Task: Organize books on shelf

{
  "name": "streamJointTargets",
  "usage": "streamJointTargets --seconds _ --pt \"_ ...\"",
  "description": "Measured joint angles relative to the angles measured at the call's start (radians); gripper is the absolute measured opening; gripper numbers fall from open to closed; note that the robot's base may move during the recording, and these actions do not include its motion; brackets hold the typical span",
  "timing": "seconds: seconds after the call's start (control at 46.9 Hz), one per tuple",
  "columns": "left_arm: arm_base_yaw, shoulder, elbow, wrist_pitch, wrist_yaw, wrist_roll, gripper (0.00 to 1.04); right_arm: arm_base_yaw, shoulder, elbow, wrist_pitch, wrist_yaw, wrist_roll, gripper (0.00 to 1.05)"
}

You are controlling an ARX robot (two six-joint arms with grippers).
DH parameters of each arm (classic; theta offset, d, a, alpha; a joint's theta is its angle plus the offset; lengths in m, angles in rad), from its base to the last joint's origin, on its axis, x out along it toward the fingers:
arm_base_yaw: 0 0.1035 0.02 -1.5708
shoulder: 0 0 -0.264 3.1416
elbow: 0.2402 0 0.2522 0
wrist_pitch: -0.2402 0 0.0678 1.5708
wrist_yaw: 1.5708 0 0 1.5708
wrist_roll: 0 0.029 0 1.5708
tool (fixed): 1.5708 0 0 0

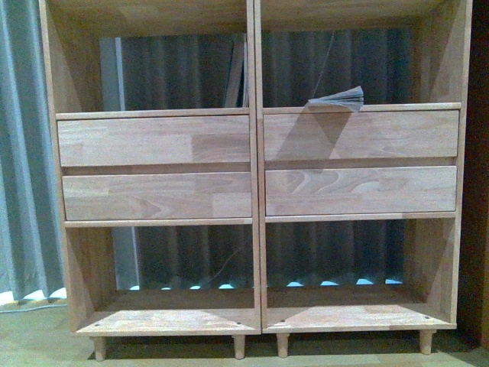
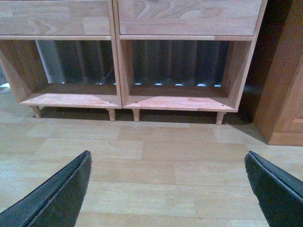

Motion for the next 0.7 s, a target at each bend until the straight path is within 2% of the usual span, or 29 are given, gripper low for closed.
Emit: streamJointTargets --seconds 0.703 --pt "0.000 0.000 0.000 0.000 0.000 0.000 0.97 0.000 0.000 0.000 0.000 0.000 0.000 0.98"
